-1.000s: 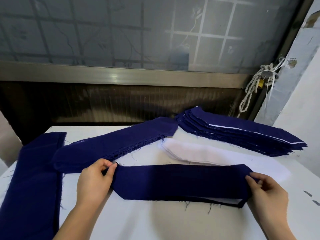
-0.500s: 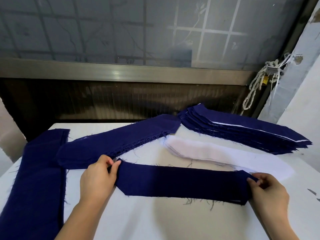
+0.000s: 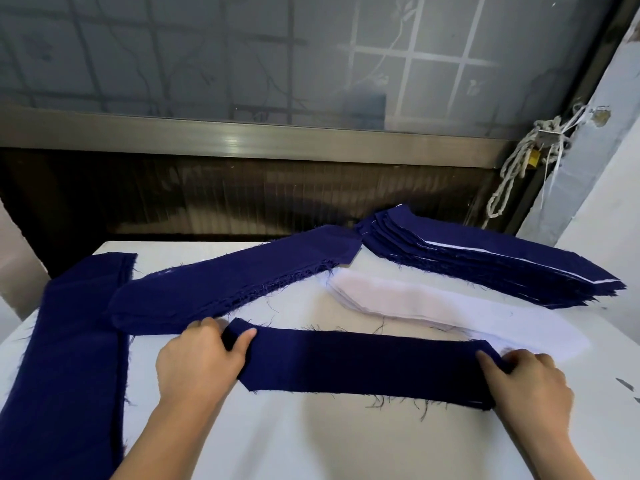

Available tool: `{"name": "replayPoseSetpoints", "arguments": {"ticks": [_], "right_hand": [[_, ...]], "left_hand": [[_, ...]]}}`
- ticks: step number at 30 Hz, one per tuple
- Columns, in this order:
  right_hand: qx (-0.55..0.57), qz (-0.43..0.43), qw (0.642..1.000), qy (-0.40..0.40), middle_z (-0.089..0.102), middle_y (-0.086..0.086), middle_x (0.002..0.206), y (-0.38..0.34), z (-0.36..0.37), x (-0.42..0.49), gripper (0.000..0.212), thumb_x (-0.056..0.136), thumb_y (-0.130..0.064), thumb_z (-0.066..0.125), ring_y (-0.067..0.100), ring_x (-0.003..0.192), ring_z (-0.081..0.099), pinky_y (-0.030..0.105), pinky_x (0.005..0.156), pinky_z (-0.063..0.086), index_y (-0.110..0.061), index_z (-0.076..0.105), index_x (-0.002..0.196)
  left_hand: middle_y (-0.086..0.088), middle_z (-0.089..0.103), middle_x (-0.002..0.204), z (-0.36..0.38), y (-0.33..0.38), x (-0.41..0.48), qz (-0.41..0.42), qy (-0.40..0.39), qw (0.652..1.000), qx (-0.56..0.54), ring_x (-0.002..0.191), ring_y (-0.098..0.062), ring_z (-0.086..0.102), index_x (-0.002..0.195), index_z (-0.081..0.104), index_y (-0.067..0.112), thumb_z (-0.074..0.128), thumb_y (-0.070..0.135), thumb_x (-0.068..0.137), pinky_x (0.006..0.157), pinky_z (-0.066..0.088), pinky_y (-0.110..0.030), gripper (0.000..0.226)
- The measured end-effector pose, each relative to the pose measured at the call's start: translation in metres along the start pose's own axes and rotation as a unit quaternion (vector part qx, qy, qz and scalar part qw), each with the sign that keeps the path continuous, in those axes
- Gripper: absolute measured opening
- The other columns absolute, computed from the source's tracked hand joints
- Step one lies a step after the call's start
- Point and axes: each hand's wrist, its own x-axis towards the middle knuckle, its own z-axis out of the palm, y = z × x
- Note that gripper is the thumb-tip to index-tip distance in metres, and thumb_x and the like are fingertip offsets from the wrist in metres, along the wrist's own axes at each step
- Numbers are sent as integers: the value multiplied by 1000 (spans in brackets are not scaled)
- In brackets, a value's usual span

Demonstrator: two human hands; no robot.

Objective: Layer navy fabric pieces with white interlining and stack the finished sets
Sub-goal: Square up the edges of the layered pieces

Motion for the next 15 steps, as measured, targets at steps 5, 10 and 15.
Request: {"name": "replayPoseSetpoints", "arguments": {"ticks": [5,10,15], "right_hand": [[198,-66,974,-89,54,0,58,-2,1,-4,27,79,-22,72,26,57,50,35,54,38,-19,47,68],[274,-53,957,-76,66,-4,72,0,2,-1,10,86,-16,65,23,71,62,40,67,51,-26,62,83],[270,-48,960,-61,69,-3,81,0,0,-3,8,89,-16,62,23,78,64,45,72,54,-24,63,89]], "left_hand": [[10,48,77,4,5,0,46,-10,998,-51,66,-16,47,79,46,22,58,57,87,54,33,-31,37],[14,55,71,3,1,4,70,-35,993,-87,65,-10,52,86,53,23,61,38,85,56,37,-29,17],[10,56,68,-8,-1,1,61,-72,986,-141,64,-7,52,77,50,26,60,24,80,54,36,-26,10]]}}
